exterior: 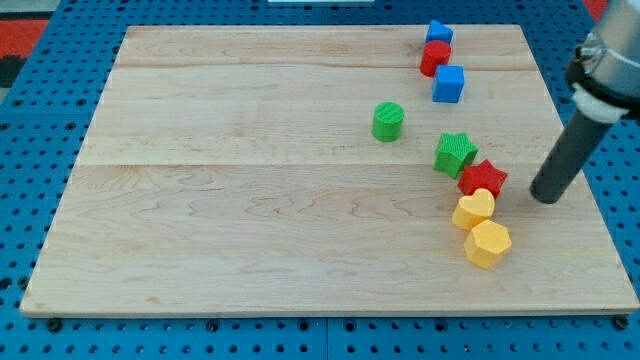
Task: Push the red star into the blue cube
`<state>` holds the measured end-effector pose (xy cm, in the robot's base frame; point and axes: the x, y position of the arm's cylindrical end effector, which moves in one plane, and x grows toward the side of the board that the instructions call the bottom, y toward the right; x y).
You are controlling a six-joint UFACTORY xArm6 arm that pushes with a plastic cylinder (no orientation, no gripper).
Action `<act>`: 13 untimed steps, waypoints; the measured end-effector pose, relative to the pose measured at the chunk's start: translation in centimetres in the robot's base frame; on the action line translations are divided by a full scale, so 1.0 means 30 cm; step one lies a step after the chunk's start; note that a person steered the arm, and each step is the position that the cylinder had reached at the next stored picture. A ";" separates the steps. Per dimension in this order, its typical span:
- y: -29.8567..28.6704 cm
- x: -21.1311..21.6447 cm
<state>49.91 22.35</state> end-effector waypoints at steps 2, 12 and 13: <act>-0.211 0.073; -0.262 -0.161; -0.262 -0.162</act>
<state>45.06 14.50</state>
